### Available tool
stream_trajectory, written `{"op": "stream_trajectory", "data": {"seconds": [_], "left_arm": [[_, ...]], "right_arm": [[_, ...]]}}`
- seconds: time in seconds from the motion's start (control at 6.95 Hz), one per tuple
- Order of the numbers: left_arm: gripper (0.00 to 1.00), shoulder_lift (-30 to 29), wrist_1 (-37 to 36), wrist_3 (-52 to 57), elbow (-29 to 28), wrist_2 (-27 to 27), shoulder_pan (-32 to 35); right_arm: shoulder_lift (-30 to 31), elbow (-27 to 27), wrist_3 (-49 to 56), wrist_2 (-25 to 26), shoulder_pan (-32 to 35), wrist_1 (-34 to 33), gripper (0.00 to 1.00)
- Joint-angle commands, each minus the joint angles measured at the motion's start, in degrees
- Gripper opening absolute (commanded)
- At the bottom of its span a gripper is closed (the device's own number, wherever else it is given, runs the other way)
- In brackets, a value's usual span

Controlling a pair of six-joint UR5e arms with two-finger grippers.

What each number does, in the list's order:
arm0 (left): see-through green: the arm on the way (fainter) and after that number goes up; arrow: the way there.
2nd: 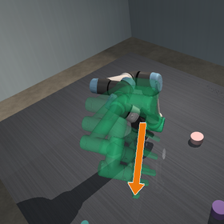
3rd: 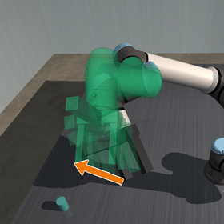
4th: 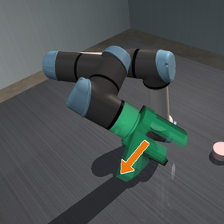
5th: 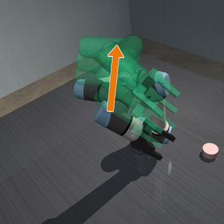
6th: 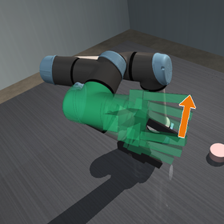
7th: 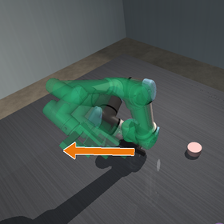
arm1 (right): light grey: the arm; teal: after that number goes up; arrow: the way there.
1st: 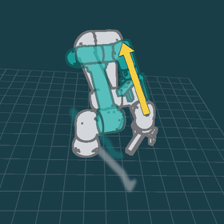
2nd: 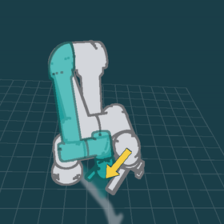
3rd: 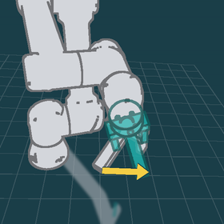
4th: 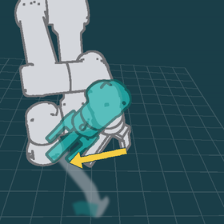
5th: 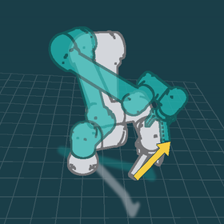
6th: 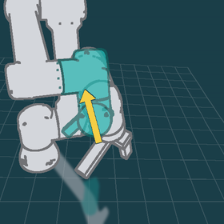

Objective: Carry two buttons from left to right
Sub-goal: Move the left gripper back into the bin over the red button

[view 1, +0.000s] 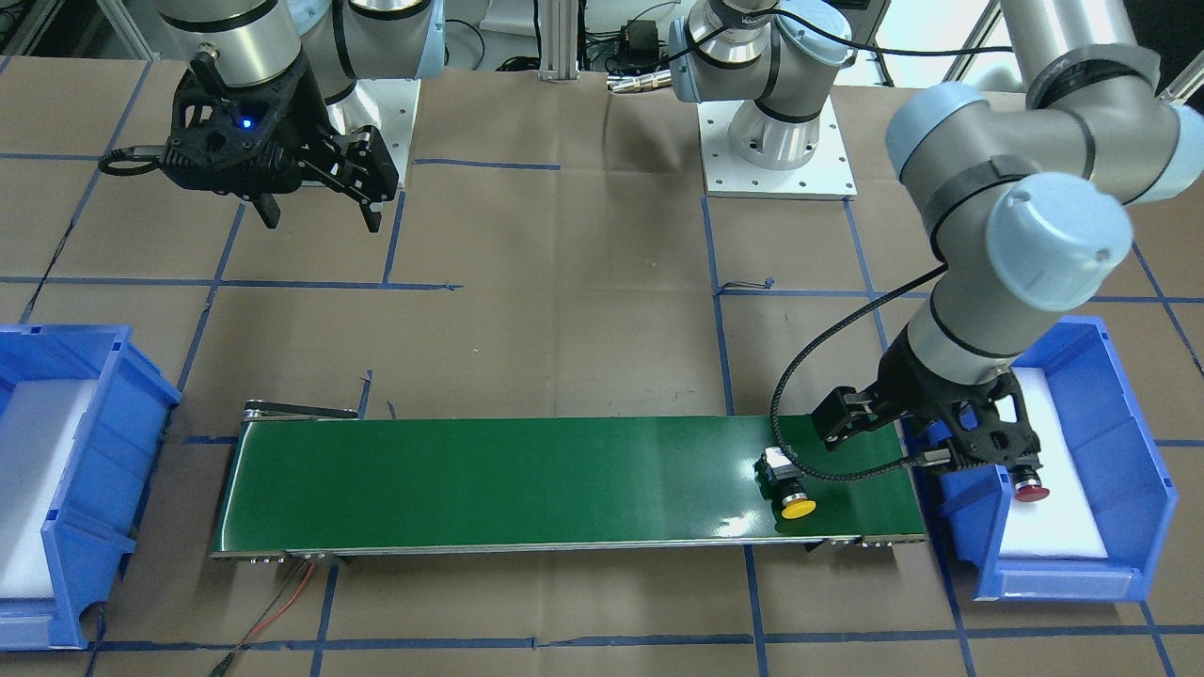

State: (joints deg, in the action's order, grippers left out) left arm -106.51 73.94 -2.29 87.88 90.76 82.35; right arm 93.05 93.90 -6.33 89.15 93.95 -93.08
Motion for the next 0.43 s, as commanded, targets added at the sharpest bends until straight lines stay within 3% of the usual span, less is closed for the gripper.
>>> {"op": "stream_trajectory", "data": {"seconds": [0.0, 0.29], "left_arm": [[1.00, 3.15, 9.62, 5.69, -3.85, 0.03, -3.76], [1.00, 3.07, 9.64, 12.45, -3.68, -0.06, -9.10]], "right_arm": [[-0.06, -0.03, 0.00, -0.03, 0.00, 0.00, 1.00], [0.03, -0.03, 0.00, -0.03, 0.00, 0.00, 1.00]]}}
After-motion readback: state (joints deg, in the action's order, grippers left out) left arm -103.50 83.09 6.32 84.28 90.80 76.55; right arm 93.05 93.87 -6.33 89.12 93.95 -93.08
